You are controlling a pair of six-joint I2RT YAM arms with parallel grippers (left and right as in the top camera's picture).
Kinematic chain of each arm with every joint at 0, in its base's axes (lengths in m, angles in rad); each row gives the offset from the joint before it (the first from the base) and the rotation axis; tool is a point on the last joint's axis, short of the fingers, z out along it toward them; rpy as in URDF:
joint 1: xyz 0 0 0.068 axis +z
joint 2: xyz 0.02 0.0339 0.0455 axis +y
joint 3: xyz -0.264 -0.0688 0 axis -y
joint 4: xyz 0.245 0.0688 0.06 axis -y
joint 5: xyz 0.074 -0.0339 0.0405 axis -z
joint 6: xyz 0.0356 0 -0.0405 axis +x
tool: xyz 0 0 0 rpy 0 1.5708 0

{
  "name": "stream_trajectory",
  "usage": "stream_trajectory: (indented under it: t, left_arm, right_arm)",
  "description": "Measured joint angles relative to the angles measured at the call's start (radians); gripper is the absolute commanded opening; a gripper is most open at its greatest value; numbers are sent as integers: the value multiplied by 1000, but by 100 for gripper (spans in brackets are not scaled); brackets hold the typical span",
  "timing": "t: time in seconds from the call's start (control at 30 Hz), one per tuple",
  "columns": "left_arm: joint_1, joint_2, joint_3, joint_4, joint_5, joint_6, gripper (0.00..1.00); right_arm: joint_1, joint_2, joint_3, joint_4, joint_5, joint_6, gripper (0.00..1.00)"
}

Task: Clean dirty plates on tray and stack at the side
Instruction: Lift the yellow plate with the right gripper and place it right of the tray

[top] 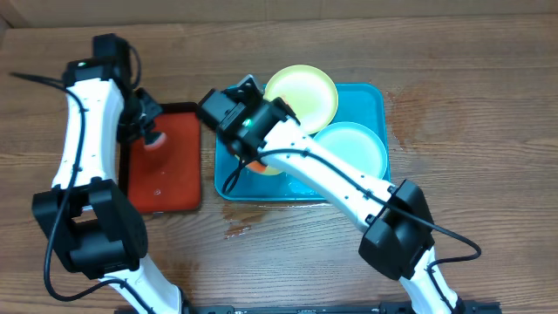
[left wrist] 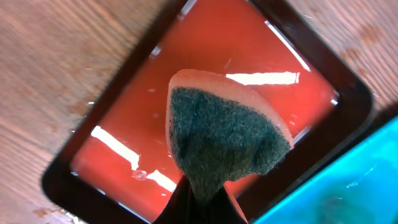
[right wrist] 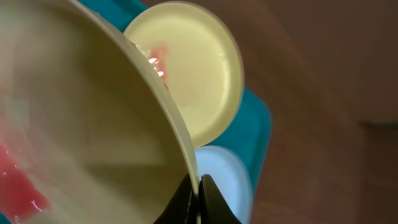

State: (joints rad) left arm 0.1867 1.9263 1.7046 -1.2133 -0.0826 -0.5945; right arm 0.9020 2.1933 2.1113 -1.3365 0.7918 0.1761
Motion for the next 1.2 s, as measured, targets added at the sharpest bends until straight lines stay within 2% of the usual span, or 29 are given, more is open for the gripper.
stream_trajectory:
  t: [0.33, 0.57, 0.63, 0.77, 0.9, 1.03, 1.1, 1.13, 1.2]
  left_arm:
    - [47, 0, 0, -7, 5, 2, 4]
    - [46, 0, 0, -6, 5, 2, 4]
    - [46, 0, 0, -6, 5, 3, 4]
    - [46, 0, 0, -7, 8, 3, 4]
    - [46, 0, 0, -7, 8, 2, 4]
    - [46, 0, 0, -7, 11, 2, 4]
    - [46, 0, 0, -7, 12, 3, 4]
    - [46, 0, 0, -7, 12, 3, 4]
    - [46, 0, 0, -9, 12, 3, 4]
  right_arm:
    - [128, 0, 0, -7, 426, -220, 4]
    - [159, 0, 0, -6, 498, -250, 4]
    - [154, 0, 0, -3, 436, -247, 4]
    - [109, 0, 0, 28, 181, -236, 4]
    - [31, 0, 0, -42, 126, -199, 4]
    - [-35, -13, 0, -2, 95, -148, 4]
    - [-76, -31, 0, 37, -11, -135, 8]
    - [-123, -48, 0, 51, -115, -124, 4]
    - [-207, -62, 2, 55, -294, -121, 4]
